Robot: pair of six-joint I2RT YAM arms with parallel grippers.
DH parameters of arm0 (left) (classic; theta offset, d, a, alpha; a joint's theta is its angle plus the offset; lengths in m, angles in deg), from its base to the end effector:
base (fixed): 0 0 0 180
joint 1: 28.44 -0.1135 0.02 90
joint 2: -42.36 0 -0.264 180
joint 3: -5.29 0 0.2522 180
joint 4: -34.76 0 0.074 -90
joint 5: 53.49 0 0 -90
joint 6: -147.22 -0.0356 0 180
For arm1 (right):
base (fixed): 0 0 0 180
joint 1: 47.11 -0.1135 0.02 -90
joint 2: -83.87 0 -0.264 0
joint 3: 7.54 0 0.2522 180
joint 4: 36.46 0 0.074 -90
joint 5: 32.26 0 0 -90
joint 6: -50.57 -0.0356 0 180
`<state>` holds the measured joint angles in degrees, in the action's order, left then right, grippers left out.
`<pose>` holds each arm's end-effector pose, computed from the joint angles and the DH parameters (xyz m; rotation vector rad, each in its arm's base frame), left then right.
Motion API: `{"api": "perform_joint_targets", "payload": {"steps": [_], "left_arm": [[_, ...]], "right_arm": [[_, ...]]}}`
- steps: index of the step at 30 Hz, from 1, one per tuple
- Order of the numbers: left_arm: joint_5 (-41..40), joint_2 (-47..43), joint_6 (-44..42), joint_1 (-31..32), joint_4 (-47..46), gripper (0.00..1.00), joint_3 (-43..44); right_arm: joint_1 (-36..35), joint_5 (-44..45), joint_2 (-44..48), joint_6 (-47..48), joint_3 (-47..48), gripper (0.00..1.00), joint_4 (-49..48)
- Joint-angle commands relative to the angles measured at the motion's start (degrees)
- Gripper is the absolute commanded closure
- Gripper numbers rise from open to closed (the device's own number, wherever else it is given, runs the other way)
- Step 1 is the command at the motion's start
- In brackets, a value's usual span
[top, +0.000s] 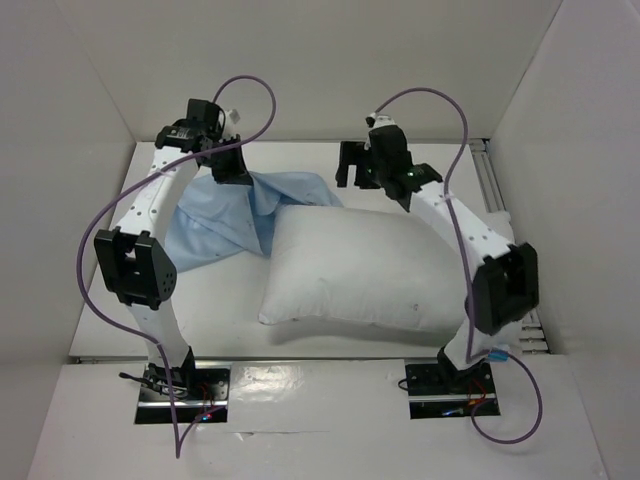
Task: Put the pillow into the pillowcase
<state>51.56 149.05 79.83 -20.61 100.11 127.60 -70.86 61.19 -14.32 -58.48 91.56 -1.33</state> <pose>0.4037 -0.0648 0.3516 -0.1994 2.4693 -0.5536 0.3673 0.1593 0.3172 -0.0549 2.1889 0.3614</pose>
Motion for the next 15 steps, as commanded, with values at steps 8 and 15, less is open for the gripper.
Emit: {"api": "perform_joint_targets", "payload": {"steps": [8,15], "left_arm": [[-2.0,-0.2,-0.3,0.4,0.8,1.00,1.2],[-2.0,-2.4,-0.8,0.4,1.3,1.00,-1.5]], "right_arm": [[-22.3,4.6,11.0,10.4,-2.9,0.00,21.1],[-25.8,7.7,2.0,4.8,-5.9,0.74,18.7]]}}
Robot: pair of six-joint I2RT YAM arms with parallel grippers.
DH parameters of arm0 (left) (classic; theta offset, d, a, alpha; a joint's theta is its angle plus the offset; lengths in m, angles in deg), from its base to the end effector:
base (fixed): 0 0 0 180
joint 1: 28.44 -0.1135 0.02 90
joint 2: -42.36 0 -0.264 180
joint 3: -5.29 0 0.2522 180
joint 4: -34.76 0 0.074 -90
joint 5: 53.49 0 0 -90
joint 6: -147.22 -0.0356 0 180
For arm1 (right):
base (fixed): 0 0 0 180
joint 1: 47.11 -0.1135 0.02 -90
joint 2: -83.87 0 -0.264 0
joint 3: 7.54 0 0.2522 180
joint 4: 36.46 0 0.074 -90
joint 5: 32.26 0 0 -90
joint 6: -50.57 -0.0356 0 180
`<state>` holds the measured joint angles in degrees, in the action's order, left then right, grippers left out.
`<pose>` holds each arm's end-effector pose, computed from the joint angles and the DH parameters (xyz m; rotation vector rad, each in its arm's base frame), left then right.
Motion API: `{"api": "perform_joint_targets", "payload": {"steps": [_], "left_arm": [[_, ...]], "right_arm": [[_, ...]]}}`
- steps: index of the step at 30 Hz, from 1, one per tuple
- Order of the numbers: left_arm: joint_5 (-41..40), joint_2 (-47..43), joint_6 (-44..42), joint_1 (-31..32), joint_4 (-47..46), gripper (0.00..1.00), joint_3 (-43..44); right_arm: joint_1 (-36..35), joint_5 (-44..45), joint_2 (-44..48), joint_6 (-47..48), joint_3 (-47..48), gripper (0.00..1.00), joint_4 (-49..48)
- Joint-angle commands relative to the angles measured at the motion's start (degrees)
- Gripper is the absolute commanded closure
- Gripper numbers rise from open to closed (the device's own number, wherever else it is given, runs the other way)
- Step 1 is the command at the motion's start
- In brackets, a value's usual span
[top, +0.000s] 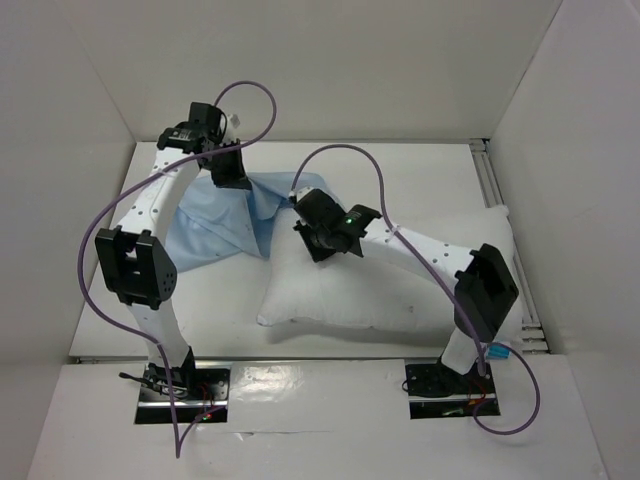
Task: Put the pillow into the pillowcase
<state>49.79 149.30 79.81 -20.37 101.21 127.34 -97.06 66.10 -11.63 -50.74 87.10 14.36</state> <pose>0.4031 -0.0654 0.3469 -0.2149 2.4956 -0.5131 0.2390 0.2762 0.2868 -0.7611 2.3613 0.2831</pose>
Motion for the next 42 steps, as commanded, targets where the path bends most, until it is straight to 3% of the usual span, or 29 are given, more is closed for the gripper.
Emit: {"api": "perform_joint_targets", "payload": {"steps": [1,6,13,16,23,33,42], "left_arm": [[-0.3,-3.6,-0.8,0.2,0.2,1.00,-1.9],[-0.8,-6.3,-2.0,0.2,0.2,1.00,-4.8],[2.8,-13.0,-3.1,0.2,0.2,1.00,-11.2],[4.2,-15.8,-3.1,0.2,0.2,1.00,-14.6],[6.3,-20.6,-3.1,0.8,0.2,1.00,-19.1],[8.4,-22.9,-4.7,1.9,2.7,1.00,-16.5],[7.0,-26.7,-6.0,1.9,4.4,1.00,-14.3]], "right_arm": [[0.4,2.8,0.7,-3.4,-2.0,1.00,2.5],[0.9,-1.4,8.1,-2.8,-3.3,1.00,1.8],[2.2,-4.8,10.5,-4.6,2.3,1.00,4.1],[6.2,-6.1,10.5,-5.3,3.5,1.00,1.8],[12.7,-9.5,7.3,-7.2,8.8,1.00,-5.2],[16.1,-7.1,0.7,-14.1,16.8,1.00,-16.4],[18.8,-2.9,-6.2,-16.0,25.0,1.00,-16.0]]}}
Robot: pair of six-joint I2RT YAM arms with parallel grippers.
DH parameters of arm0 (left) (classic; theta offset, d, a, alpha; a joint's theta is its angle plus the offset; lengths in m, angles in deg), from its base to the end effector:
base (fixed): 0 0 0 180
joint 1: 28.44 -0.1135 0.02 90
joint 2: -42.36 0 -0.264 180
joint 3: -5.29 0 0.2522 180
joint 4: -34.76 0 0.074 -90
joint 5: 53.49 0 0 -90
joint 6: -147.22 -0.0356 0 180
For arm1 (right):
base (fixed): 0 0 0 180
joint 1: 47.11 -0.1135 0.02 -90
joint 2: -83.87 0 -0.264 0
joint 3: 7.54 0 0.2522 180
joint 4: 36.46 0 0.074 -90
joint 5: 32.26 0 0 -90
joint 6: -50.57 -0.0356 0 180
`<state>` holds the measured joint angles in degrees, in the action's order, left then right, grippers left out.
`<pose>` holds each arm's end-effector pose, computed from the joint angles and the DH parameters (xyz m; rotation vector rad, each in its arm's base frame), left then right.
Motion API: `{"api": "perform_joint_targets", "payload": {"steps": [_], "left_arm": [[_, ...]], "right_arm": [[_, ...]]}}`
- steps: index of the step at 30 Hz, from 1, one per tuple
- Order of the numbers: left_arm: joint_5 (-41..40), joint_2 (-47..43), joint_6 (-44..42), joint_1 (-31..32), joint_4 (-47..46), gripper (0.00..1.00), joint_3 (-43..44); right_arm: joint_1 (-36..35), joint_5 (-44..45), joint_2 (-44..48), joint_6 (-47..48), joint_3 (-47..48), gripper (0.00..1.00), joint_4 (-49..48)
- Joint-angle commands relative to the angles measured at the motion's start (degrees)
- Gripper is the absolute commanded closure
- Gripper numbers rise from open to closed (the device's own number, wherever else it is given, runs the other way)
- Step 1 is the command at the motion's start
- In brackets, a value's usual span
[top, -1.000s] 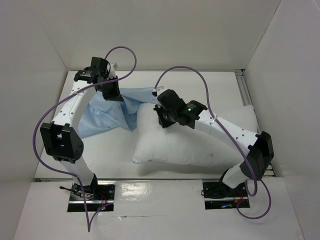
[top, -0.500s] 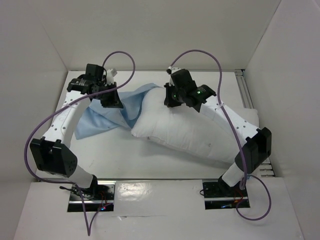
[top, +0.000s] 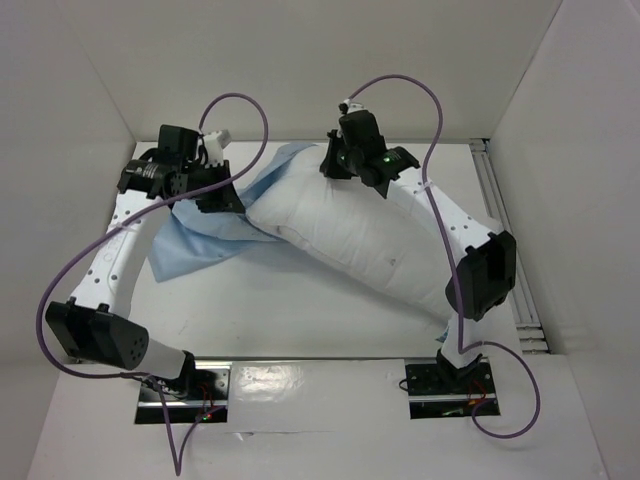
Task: Put the pillow into the pillowcase
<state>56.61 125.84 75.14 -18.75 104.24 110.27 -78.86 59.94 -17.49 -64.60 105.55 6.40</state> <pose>0.2903 -0.0620 0.3884 -0.0094 2.4408 -0.6423 0.3517 0.2160 0.3670 -0.1007 2.1606 0.5451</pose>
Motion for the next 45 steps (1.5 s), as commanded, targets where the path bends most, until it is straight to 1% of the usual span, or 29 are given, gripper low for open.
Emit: {"api": "perform_joint_targets", "payload": {"steps": [1,4,6,7,12,15,17,19,21,22,23,25,26,28,30,31,32,33,34,35,37,38,39,40,41,42,43,44,45], "left_arm": [[0.2,-3.8,-1.3,0.2,1.9,1.00,2.7],[3.1,-3.9,-1.3,0.2,1.9,1.00,2.7],[4.3,-3.9,-1.3,0.2,1.9,1.00,2.7],[4.3,-3.9,-1.3,0.2,1.9,1.00,2.7],[5.1,-3.9,-1.3,0.8,1.4,1.00,2.2],[5.1,-3.9,-1.3,0.8,1.4,1.00,2.2],[7.4,-3.1,-0.5,0.8,-0.8,1.00,2.2],[8.6,-1.7,0.7,0.8,-1.6,1.00,2.2],[9.2,-0.6,0.7,0.8,-1.6,1.00,2.9],[9.2,0.0,1.2,0.8,-1.6,1.00,3.5],[9.2,0.7,1.2,0.8,-1.6,1.00,3.5],[9.2,0.7,1.2,0.8,-0.8,1.00,4.1],[9.2,0.7,1.2,0.8,-0.8,1.00,2.9],[8.6,-0.8,1.2,1.3,-0.8,1.00,1.3],[10.7,-1.9,1.2,1.3,-1.4,1.00,-0.8],[11.8,-1.9,1.2,2.1,-2.0,0.97,-1.3],[12.6,-1.9,0.2,2.6,-2.0,0.81,-1.3],[12.6,-0.5,0.2,2.6,-2.0,0.51,-1.3],[10.6,0.4,-0.3,2.6,-0.8,0.42,-1.3],[9.9,1.3,-0.3,2.6,0.0,0.34,1.0],[8.4,4.0,-0.3,2.6,0.5,0.30,3.3],[5.2,4.5,0.2,2.6,1.1,0.30,4.9],[3.3,4.5,0.9,2.6,1.1,0.36,5.5],[0.8,5.4,1.7,2.6,1.1,0.46,5.5],[-2.8,6.2,2.2,2.6,1.1,0.46,6.3],[-3.4,6.8,2.2,2.6,1.1,0.44,6.3],[-4.2,7.5,2.2,2.6,0.6,0.36,6.3],[-6.6,8.7,1.6,3.5,0.6,0.28,6.9],[-8.9,8.7,1.6,3.5,0.6,0.26,6.9]], "right_arm": [[0.5,3.8,-1.9,-2.2,7.6,1.00,-6.9],[0.5,5.9,-5.5,-2.7,10.4,1.00,-5.8],[0.5,8.6,-7.4,-2.7,10.4,1.00,-5.8],[-0.1,9.1,-9.5,-2.7,11.0,1.00,-5.0],[-1.1,12.2,-14.3,-2.7,12.2,1.00,-2.9],[-3.6,13.2,-15.4,-1.3,11.2,1.00,-1.8],[-6.6,14.8,-15.4,-0.4,9.0,1.00,-1.8],[-10.1,17.9,-14.1,0.3,7.8,1.00,-1.1],[-11.9,18.5,-12.3,-0.3,4.7,1.00,-0.3],[-13.5,18.5,-9.4,-0.3,3.0,1.00,-1.1],[-14.3,18.5,-7.8,-1.0,-0.8,1.00,-2.6],[-14.9,19.0,-4.8,-1.7,-4.0,1.00,-2.6],[-15.5,19.0,-2.1,-2.8,-7.2,1.00,-3.2],[-15.5,18.3,0.1,-3.4,-10.0,1.00,-3.2],[-15.5,16.4,2.6,-4.1,-14.1,1.00,-5.8],[-15.5,15.7,2.6,-4.1,-15.5,1.00,-6.9],[-15.5,15.1,2.6,-4.1,-16.6,1.00,-8.2],[-15.5,14.6,2.6,-4.1,-17.9,1.00,-8.2],[-14.8,13.4,2.1,-4.6,-17.9,1.00,-8.9],[-14.8,12.8,1.4,-4.6,-18.9,1.00,-10.0],[-14.8,11.5,1.4,-4.6,-20.2,1.00,-11.2],[-14.8,10.8,0.9,-4.6,-20.2,1.00,-11.2],[-14.8,10.8,0.9,-4.6,-20.2,1.00,-11.2],[-14.8,10.8,0.3,-4.6,-20.2,1.00,-11.2],[-14.8,10.8,0.3,-4.6,-20.2,1.00,-11.2],[-14.8,10.8,0.3,-4.6,-20.2,1.00,-11.2],[-14.8,10.8,0.3,-4.6,-20.2,1.00,-11.2],[-14.8,10.8,0.8,-4.6,-20.2,1.00,-11.2],[-14.8,11.3,0.8,-4.6,-20.2,1.00,-11.2]]}}
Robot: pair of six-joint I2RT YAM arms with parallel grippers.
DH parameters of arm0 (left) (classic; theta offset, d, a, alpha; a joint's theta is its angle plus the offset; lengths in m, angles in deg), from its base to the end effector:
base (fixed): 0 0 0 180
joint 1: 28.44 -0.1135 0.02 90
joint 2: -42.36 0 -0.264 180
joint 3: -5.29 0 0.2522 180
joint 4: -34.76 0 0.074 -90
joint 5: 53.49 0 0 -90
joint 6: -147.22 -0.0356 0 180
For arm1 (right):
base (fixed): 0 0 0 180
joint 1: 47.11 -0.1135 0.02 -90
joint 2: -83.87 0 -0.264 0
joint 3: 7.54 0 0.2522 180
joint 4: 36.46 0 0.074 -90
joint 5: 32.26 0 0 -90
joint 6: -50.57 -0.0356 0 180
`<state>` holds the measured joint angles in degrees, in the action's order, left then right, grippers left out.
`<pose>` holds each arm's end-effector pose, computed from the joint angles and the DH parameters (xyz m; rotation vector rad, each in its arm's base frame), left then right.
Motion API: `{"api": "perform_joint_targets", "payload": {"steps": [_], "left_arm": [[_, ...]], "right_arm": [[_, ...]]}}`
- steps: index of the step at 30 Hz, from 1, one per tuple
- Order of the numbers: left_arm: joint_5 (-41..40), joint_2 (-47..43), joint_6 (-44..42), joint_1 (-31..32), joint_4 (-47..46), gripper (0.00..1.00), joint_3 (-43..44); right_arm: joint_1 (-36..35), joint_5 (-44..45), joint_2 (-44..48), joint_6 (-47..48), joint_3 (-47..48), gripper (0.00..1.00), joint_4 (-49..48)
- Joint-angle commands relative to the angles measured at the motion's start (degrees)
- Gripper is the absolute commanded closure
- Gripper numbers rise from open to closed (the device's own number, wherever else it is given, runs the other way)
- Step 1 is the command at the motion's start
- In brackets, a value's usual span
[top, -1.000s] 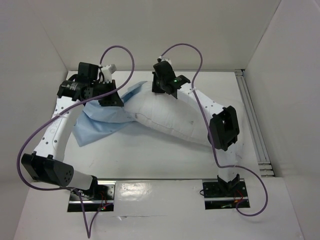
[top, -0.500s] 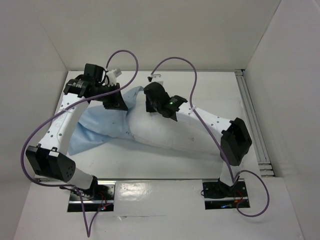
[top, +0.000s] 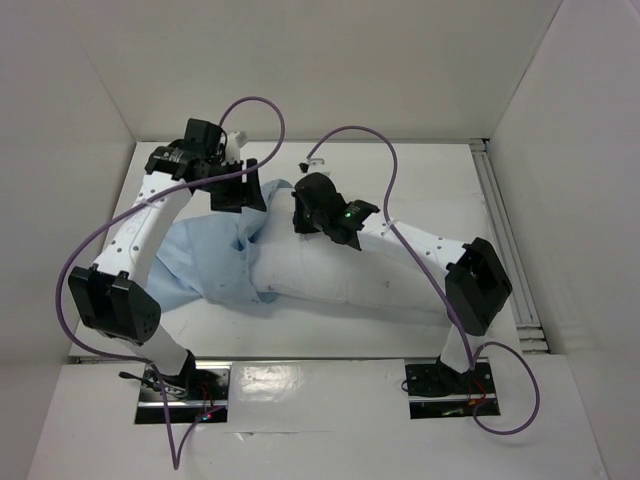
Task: Put the pillow into the pillowcase
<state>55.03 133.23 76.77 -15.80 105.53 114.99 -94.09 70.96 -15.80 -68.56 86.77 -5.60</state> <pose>0.3187 -0.0831 0.3740 -0.0104 2.5222 -0.6353 0.2810 0.2892 0.2860 -0.2159 2.2170 0.4922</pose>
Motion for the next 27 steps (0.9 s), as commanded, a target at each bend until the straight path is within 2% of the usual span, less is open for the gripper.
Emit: {"api": "perform_joint_targets", "payload": {"steps": [1,4,13,16,17,18,19,21,27], "left_arm": [[-9.8,1.9,0.0,1.2,-1.8,0.21,1.4],[-12.2,3.6,0.0,1.8,-3.3,0.17,0.1],[-11.6,9.0,-0.7,3.8,-4.5,0.20,-0.7],[-12.2,10.5,-0.1,3.8,-5.2,0.41,-0.6],[-12.2,11.1,-0.1,3.8,-5.2,0.53,0.0],[-12.2,11.7,-0.1,3.8,-5.2,0.85,0.9],[-11.7,12.8,-0.1,3.8,-4.4,1.00,3.4],[-11.0,12.8,0.4,3.8,-2.8,1.00,6.5],[1.3,11.6,2.6,5.1,-2.3,1.00,18.1]], "right_arm": [[0.4,0.3,-0.9,-0.7,-0.9,1.00,0.8],[0.4,0.3,-0.3,-0.7,-0.9,1.00,0.8],[0.4,0.8,-0.3,-0.1,-0.9,1.00,1.4],[0.4,0.8,-0.3,-0.1,-0.9,1.00,1.4],[0.4,0.8,-0.3,-0.1,-0.9,1.00,1.4],[0.4,0.8,-0.3,-0.1,-0.9,1.00,1.4],[0.4,0.8,0.3,-0.1,-0.9,1.00,0.8],[0.4,1.5,1.1,-0.1,-0.9,1.00,0.8],[-1.9,5.4,6.2,0.4,-3.6,1.00,-1.2]]}}
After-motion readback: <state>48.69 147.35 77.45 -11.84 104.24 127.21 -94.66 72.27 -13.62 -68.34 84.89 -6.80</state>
